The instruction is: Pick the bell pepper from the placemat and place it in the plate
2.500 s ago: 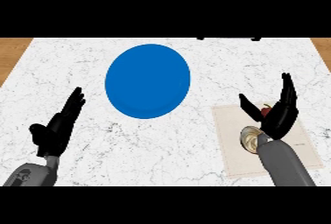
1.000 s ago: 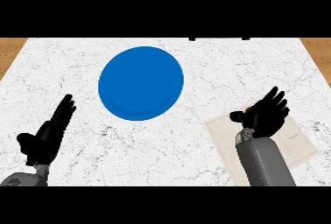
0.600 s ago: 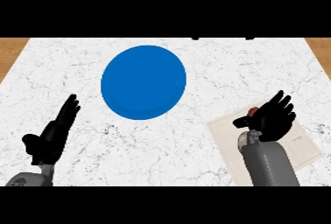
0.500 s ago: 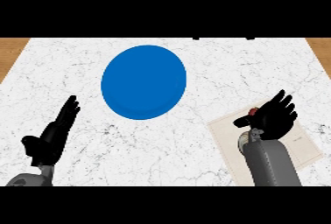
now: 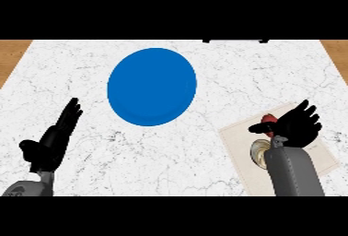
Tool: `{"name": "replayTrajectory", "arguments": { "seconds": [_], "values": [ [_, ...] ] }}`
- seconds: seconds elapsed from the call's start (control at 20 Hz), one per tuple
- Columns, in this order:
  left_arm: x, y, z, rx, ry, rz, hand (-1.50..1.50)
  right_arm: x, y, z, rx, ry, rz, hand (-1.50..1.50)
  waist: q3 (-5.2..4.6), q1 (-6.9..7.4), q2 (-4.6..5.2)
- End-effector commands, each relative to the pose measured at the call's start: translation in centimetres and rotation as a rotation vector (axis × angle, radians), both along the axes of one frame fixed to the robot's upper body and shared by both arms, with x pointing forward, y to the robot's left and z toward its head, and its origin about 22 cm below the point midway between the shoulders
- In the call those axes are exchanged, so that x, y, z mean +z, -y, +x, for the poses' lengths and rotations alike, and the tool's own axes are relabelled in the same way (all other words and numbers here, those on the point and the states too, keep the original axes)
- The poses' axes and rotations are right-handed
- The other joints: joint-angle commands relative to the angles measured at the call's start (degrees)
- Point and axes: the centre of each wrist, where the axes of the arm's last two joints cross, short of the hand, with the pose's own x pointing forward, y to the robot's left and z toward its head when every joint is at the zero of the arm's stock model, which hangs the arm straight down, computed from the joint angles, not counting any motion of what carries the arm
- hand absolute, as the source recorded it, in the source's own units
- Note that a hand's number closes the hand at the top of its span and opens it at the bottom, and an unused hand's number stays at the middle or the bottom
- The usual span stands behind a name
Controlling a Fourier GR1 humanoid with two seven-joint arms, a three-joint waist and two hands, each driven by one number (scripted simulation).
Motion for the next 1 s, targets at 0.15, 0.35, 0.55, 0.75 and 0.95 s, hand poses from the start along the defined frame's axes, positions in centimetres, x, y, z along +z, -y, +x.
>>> {"name": "replayTrajectory", "arguments": {
  "seconds": [0.15,0.35,0.55,0.75,0.95],
  "values": [
    [1.0,-0.5,0.6,0.005,-0.001,-0.01,0.0,-2.6,0.3,-0.7,0.057,-0.079,0.04,1.5,0.29,0.07,0.4],
    [-1.2,0.2,-0.6,-0.013,0.004,0.0,0.0,-2.9,3.1,-0.2,0.069,-0.056,0.032,1.5,0.29,0.12,0.49],
    [0.7,-0.1,-0.1,0.014,0.007,0.0,0.0,-3.4,0.2,0.0,0.092,-0.039,-0.028,1.5,0.3,0.35,0.42],
    [0.1,-0.3,0.2,0.008,-0.004,0.0,0.0,-2.2,-3.9,-3.3,0.22,-0.011,-0.042,1.5,0.24,-0.58,0.07],
    [-0.7,0.0,-0.5,0.009,-0.016,-0.001,0.0,-2.4,-9.0,-7.9,0.434,-0.045,0.106,1.5,0.25,-0.21,-0.39]
  ]
}}
